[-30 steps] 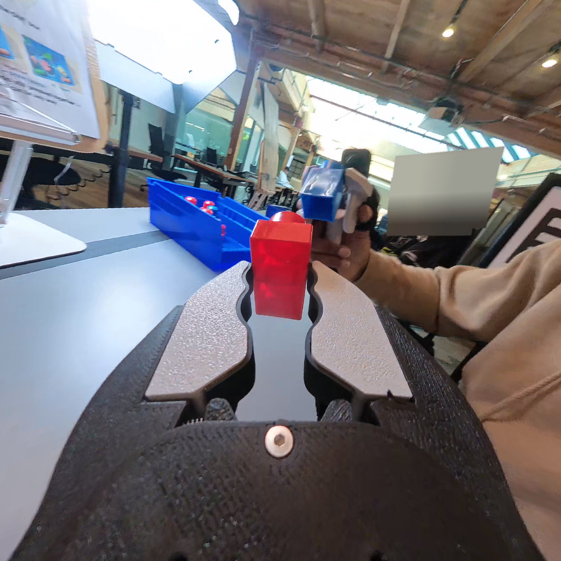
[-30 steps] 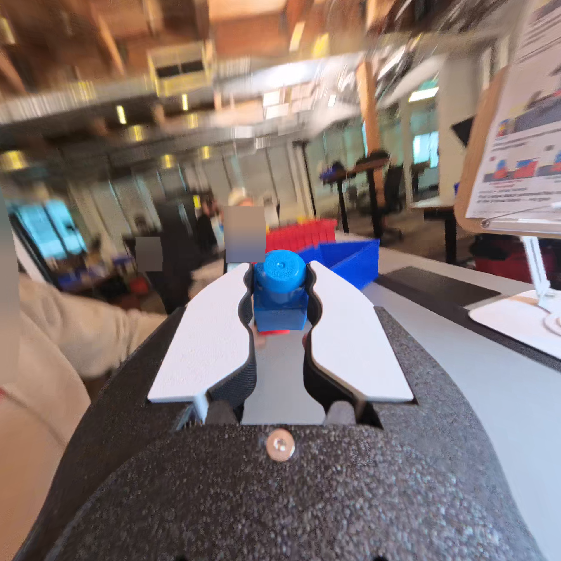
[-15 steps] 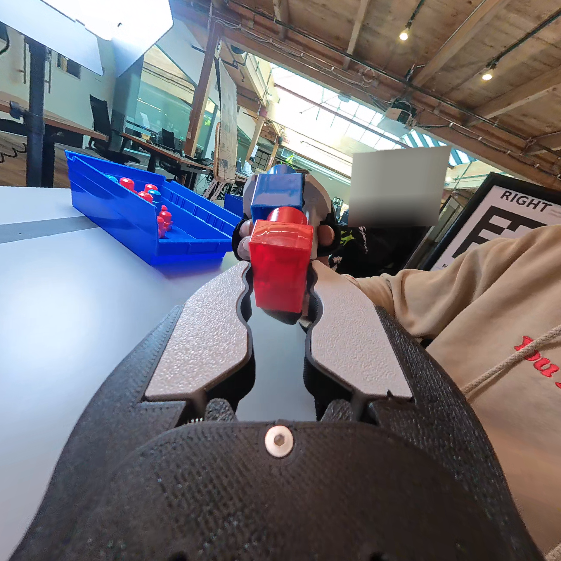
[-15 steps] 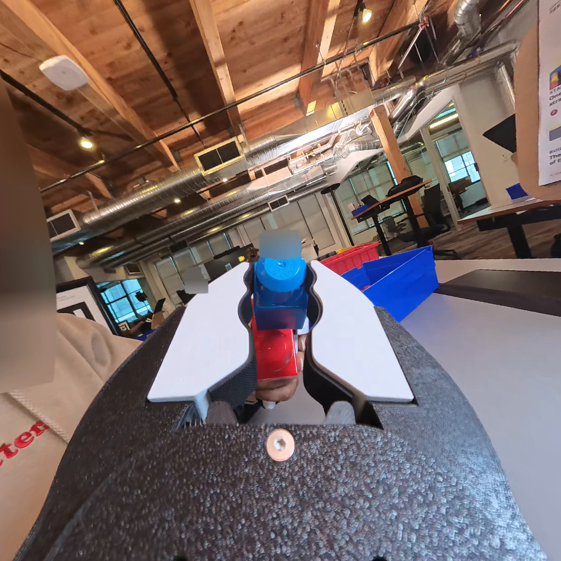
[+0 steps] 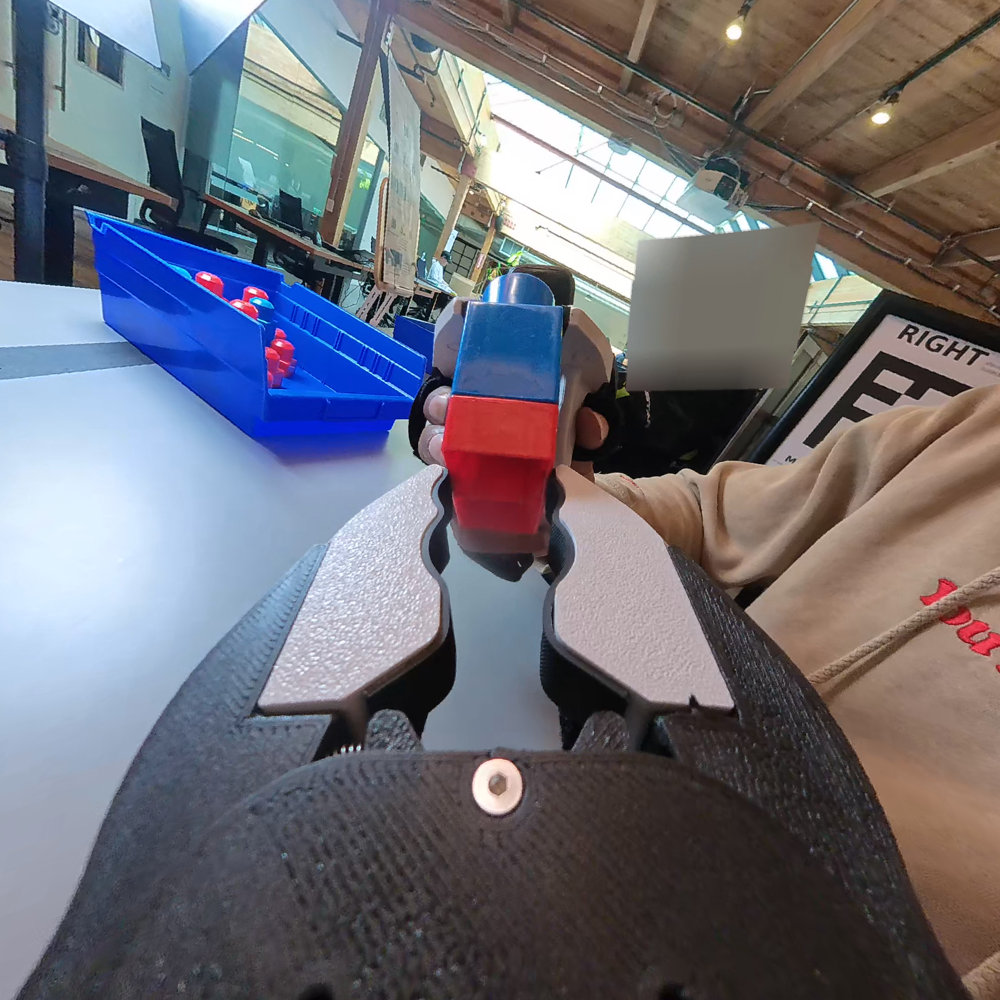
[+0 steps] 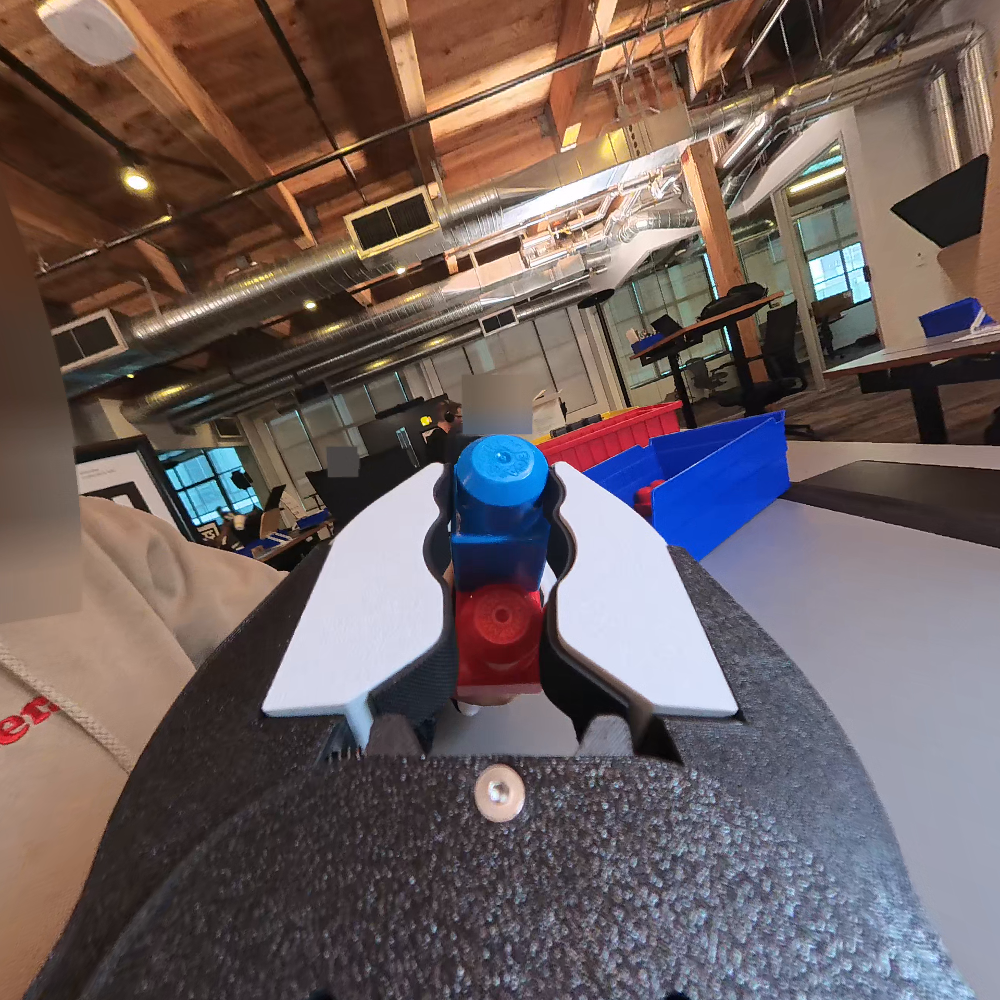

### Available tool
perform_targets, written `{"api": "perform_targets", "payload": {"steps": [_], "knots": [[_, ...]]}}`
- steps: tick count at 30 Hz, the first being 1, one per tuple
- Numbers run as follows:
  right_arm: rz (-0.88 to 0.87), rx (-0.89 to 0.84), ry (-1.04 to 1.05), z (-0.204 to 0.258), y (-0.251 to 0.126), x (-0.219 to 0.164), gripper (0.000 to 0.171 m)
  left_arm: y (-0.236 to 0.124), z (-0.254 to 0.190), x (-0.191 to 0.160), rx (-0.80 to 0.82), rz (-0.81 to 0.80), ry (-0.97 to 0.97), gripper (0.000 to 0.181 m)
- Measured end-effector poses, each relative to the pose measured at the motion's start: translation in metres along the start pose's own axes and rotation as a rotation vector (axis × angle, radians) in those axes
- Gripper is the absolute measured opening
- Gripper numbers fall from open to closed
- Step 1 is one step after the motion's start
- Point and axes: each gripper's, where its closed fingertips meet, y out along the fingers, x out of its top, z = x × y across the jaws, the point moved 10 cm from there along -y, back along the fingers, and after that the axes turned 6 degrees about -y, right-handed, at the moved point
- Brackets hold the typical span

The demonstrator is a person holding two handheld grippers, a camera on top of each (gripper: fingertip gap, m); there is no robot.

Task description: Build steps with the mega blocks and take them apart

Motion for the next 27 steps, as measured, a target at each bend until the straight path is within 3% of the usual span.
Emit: {"api": "perform_targets", "payload": {"steps": [6, 14, 22, 24, 27], "knots": [[0.069, 0.019, -0.025, 0.0, -0.001, 0.006, 0.034, -0.001, 0.002, 0.002, -0.021, 0.03, 0.002, 0.034], [0.382, 0.032, -0.203, 0.005, -0.009, 0.029, 0.046, -0.01, 0.003, 0.007, -0.015, 0.087, 0.108, 0.034], [0.656, 0.023, -0.281, 0.012, -0.014, 0.036, 0.031, -0.005, 0.004, 0.001, 0.051, 0.18, 0.174, 0.033], [0.669, -0.101, -0.356, 0.009, -0.025, 0.067, 0.031, -0.01, 0.008, 0.008, 0.089, 0.148, 0.169, 0.041], [0.635, -0.551, -0.377, -0.018, -0.06, 0.132, 0.031, -0.023, 0.018, 0.015, 0.182, 0.138, 0.208, 0.033]]}}
